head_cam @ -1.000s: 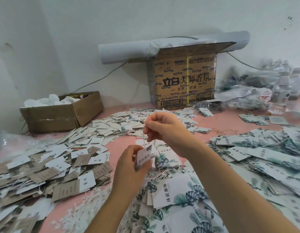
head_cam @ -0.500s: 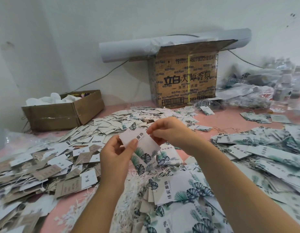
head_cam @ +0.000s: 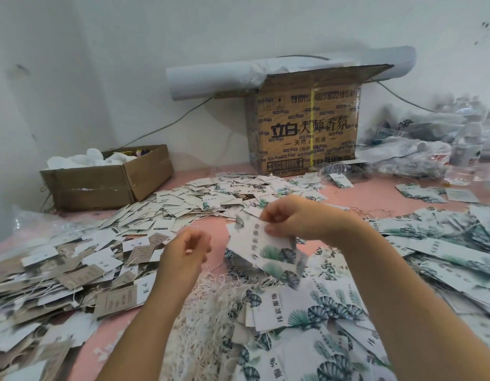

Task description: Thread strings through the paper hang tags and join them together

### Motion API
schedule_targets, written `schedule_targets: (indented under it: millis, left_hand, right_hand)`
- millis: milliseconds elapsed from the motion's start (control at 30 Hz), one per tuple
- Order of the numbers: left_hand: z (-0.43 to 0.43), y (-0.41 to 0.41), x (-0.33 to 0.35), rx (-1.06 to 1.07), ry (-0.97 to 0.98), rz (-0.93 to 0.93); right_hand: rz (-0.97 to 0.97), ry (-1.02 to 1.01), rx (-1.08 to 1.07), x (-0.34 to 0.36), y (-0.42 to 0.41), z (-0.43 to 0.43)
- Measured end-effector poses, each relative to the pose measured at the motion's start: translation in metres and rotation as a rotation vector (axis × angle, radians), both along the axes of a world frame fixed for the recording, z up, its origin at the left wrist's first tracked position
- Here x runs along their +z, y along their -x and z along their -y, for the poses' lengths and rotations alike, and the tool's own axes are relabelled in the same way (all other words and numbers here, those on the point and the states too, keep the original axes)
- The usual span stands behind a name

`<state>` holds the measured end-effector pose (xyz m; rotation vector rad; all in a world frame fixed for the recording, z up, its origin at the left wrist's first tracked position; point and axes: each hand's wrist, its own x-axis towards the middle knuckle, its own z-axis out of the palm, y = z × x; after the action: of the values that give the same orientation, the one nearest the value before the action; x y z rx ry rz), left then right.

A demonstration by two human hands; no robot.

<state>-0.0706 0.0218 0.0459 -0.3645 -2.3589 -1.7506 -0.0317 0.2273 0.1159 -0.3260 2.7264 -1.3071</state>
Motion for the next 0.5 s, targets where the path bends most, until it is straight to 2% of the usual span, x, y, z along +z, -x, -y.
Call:
schedule_targets:
  millis: [100,267,500]
  left_hand:
    - [0.008,0.008,-0.015,0.009,0.288,0.003]
    - [0.001,0.006,-0.029,0.023,0.552,-0.014]
    - [-0.003,0.000,-0.035,0.003,0.621,0.033]
  right_hand:
    - [0.174,-0.270,0.055,-0.001,-0.003,-0.003]
    - [0.286,-0.536,0.106,-0.008,0.001,0.006]
    - [0.292,-0.503,0.090,-0.011,0.004,0.009]
